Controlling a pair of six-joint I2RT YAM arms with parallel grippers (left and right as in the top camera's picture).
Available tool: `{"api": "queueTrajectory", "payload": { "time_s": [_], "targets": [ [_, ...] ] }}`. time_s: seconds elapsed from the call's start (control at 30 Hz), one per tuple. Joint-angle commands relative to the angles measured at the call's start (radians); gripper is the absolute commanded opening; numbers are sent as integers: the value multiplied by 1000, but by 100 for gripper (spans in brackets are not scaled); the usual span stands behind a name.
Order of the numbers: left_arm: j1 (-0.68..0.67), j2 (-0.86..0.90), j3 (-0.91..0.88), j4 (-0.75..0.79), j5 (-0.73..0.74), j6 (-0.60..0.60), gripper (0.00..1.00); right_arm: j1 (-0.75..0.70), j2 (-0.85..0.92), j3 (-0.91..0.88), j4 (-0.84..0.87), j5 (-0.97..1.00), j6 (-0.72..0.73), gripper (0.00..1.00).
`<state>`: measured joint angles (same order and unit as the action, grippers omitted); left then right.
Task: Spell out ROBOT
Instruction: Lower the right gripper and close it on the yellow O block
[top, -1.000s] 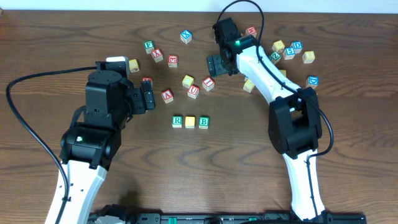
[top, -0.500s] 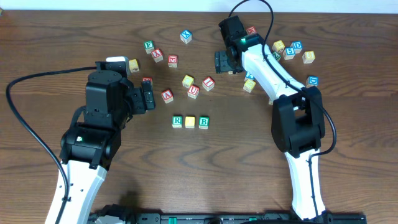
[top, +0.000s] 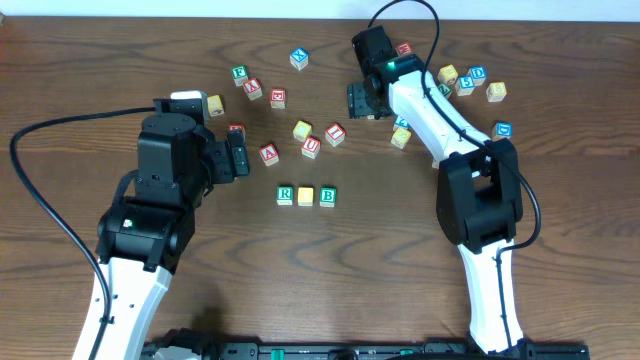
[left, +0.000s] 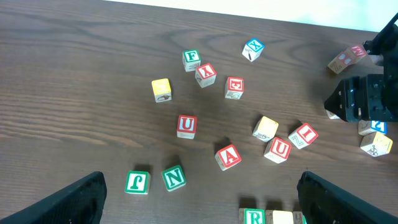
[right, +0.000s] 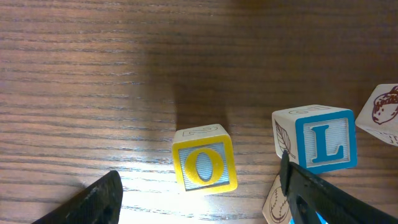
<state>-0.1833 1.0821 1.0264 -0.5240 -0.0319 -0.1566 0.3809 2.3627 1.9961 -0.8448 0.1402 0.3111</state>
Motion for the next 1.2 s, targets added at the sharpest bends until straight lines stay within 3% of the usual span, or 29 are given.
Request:
{"api": "queueTrajectory", "payload": {
  "time_s": [0.0, 0.43, 0.9, 1.17],
  "targets": [
    [3, -5, 3, 1, -5, 3, 96, 0, -3, 3, -1, 14, 5, 77],
    [3, -5, 3, 1, -5, 3, 96, 0, 31, 3, 16, -11, -105, 76],
    [3, -5, 3, 1, -5, 3, 96, -2, 56, 3, 38, -11, -110, 71],
    [3, -5, 3, 1, -5, 3, 96, -2, 56, 3, 46, -11, -110, 56]
  ]
}}
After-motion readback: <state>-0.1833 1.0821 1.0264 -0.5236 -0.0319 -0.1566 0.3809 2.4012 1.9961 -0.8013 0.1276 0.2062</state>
